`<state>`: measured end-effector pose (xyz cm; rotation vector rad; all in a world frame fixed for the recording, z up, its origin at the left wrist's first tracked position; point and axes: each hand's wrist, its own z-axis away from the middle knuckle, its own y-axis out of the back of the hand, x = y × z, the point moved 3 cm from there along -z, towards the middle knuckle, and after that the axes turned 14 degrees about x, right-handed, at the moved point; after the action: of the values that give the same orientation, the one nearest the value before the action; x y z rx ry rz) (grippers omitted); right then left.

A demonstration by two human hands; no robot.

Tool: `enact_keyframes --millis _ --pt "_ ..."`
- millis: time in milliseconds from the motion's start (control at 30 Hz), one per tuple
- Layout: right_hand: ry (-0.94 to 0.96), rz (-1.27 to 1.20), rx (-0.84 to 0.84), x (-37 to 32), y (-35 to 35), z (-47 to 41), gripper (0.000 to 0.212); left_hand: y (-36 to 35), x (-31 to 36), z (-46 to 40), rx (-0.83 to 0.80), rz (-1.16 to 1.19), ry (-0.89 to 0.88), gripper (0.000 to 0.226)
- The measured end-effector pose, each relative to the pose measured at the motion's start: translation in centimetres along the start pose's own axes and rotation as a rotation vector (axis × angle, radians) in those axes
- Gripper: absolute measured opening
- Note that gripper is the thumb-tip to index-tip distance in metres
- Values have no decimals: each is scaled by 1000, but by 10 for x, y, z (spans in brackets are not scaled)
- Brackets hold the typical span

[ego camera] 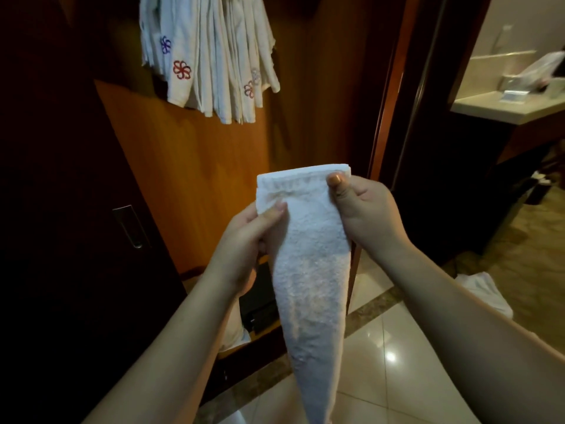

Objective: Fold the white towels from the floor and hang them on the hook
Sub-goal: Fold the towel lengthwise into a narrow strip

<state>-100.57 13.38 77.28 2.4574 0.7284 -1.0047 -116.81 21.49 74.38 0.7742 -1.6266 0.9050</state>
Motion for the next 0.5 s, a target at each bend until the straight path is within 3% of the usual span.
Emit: enact_keyframes --millis 100,233,300,367,433,500 --pt "-92 15 58 1 5 -6 80 -6 -10 2 -177 -85 103 56" --pt "-320 -39 91 9 8 -22 80 -7 -17 5 -170 -111 168 25" --pt "-572 -360 -23 24 0 -26 68 -7 -17 -2 -108 -46 199 26" --pt "-860 -639 -96 48 -8 -18 76 -10 -11 -10 -60 64 258 31" --pt "-1030 -677 -184 76 -20 6 74 -12 -3 -18 -28 172 351 43" --pt "-1154 -634 -346 95 -34 43 57 -11 7 -29 25 197 397 54"
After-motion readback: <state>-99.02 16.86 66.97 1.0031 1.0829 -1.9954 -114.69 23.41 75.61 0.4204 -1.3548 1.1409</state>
